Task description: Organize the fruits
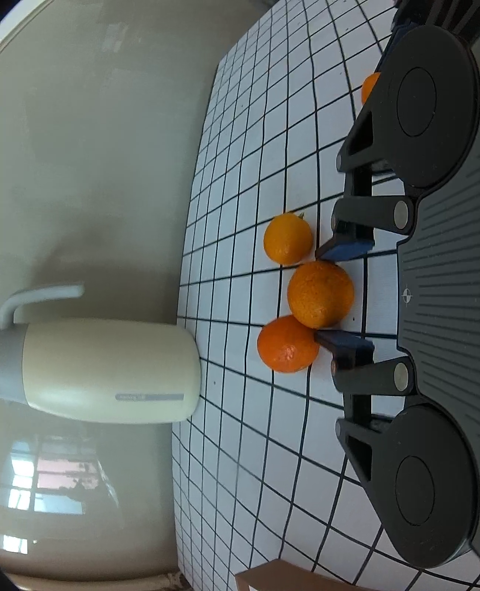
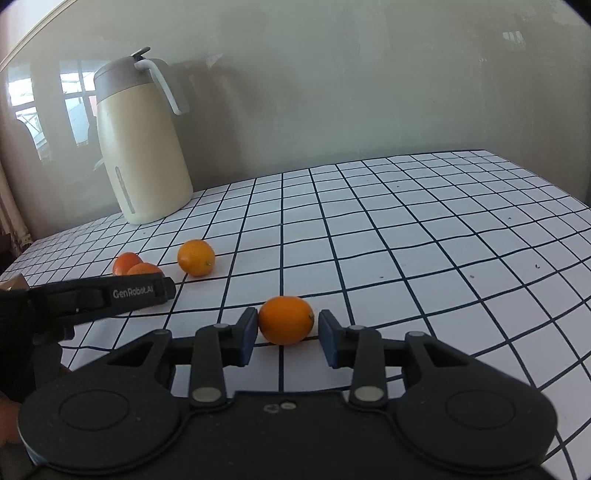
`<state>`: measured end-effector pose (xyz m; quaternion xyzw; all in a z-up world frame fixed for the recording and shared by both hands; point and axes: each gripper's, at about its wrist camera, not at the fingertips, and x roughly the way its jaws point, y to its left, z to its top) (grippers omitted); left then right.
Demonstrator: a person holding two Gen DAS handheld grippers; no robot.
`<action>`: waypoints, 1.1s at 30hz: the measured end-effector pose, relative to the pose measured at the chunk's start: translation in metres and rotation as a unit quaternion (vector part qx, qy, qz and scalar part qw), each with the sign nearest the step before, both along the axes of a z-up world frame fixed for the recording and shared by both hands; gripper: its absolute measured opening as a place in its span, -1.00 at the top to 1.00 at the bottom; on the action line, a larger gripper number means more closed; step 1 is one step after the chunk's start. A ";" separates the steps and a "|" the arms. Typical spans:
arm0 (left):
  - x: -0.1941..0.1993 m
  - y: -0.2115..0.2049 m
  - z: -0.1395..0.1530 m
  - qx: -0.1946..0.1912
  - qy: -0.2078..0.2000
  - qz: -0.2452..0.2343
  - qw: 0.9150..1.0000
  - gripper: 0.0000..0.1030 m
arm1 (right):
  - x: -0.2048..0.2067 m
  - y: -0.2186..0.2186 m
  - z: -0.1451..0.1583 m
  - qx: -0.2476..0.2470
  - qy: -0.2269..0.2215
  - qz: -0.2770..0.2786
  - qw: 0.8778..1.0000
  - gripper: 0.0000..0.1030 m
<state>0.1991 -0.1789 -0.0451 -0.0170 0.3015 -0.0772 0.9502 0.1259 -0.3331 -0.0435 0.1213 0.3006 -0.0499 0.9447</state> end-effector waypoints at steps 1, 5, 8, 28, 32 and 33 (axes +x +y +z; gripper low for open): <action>-0.002 -0.001 0.000 0.003 -0.001 -0.002 1.000 0.24 | 0.000 0.000 0.000 0.001 0.000 0.000 1.000 0.47; -0.012 0.003 0.002 0.017 -0.004 -0.015 1.000 0.26 | -0.001 0.000 0.000 0.002 0.000 0.001 1.000 0.47; -0.025 0.010 0.004 0.039 -0.007 -0.025 0.999 0.26 | -0.003 -0.001 0.000 0.003 0.000 0.004 1.000 0.47; -0.055 0.024 0.007 0.111 -0.047 -0.050 0.991 -0.49 | -0.008 -0.002 0.000 0.021 -0.003 0.008 1.000 0.24; -0.050 0.023 0.007 0.092 -0.039 -0.054 0.994 -0.24 | -0.008 0.000 0.000 0.008 -0.002 0.008 1.000 0.32; -0.049 0.023 0.007 0.088 -0.036 -0.050 0.994 -0.17 | -0.008 0.001 0.000 0.003 -0.002 0.007 1.000 0.37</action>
